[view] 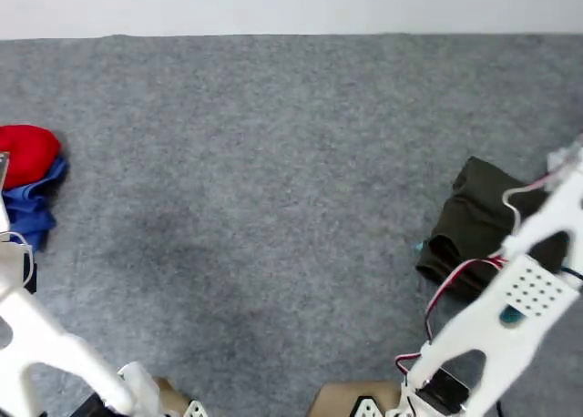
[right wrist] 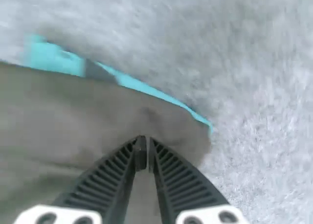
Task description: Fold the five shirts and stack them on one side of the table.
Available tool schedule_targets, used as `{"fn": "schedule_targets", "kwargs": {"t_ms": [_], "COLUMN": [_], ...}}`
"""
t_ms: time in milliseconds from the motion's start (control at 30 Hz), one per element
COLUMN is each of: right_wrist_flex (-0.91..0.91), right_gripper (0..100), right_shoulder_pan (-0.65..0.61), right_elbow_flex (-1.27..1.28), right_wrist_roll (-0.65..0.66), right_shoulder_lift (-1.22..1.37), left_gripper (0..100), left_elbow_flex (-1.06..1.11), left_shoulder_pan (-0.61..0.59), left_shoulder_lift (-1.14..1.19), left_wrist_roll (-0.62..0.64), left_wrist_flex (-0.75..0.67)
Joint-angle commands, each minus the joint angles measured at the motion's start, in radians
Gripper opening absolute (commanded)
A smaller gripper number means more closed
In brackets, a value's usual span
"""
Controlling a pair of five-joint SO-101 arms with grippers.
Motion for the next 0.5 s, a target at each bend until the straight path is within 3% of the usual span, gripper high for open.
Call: {"fn": "schedule_targets", "kwargs": {"t_ms": [0,233,467], "right_wrist_flex": [0.061,0.039,-0.140], "right_gripper": [1.0,1.0,1.0], "right_shoulder_pan": [-0.105,-0.232,-0.237], "right_elbow_flex": [-0.117,-0.124,-0.126], "right_wrist_roll": [0.008,0.003,-0.083], "right_shoulder_lift": [-0.048,0.133,0.259], "left_gripper": [1,1,1], "left_elbow_flex": [-0.039,-0.039,-0.039], "left_shoulder_pan": [0.006,0.006,0.006], "left_shoulder_lift": [-0.031,-0.031,-0.031], "left_wrist_roll": [0.005,0.006,0.006], "left_wrist_flex": [-0.009,-0.009,-0.009]}}
